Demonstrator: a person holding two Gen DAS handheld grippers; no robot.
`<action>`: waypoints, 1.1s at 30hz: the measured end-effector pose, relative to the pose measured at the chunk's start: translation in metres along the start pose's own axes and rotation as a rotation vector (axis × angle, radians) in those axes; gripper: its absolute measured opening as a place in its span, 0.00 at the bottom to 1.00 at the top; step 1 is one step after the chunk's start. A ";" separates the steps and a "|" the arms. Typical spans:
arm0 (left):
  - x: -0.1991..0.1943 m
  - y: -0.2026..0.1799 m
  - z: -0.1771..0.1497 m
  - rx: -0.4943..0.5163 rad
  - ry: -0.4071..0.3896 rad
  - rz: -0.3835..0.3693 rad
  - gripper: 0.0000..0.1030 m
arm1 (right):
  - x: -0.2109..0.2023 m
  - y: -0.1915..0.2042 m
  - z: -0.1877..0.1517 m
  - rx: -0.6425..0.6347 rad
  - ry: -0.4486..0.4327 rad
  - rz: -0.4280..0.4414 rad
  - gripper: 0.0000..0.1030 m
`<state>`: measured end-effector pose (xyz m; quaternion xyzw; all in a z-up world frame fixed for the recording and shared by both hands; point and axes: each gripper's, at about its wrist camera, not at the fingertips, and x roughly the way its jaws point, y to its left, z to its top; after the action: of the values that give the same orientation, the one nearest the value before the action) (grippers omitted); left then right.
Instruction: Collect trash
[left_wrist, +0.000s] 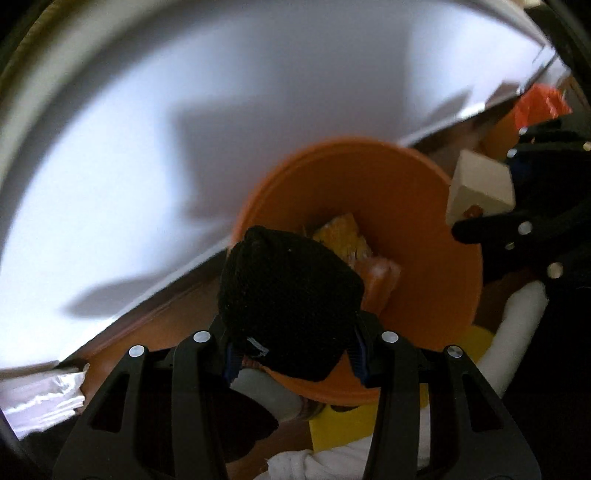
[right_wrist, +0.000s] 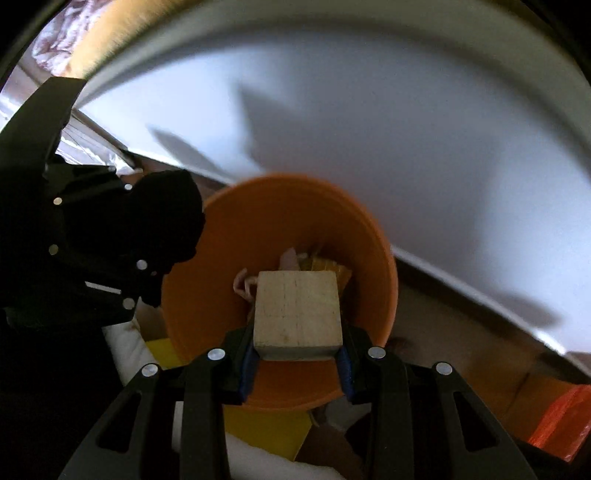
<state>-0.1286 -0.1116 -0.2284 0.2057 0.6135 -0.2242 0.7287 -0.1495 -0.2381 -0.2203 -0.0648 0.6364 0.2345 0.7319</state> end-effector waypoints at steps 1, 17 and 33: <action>0.007 -0.001 0.000 0.006 0.018 0.001 0.43 | 0.003 -0.001 0.001 0.004 0.007 0.002 0.34; 0.040 0.003 0.001 -0.032 0.146 0.023 0.59 | 0.032 0.002 0.004 -0.007 0.095 0.011 0.55; 0.001 0.004 -0.004 -0.044 0.085 0.000 0.69 | 0.003 -0.002 -0.006 0.040 0.008 -0.018 0.60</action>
<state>-0.1292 -0.1057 -0.2295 0.1990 0.6485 -0.2019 0.7064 -0.1534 -0.2415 -0.2244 -0.0569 0.6434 0.2149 0.7326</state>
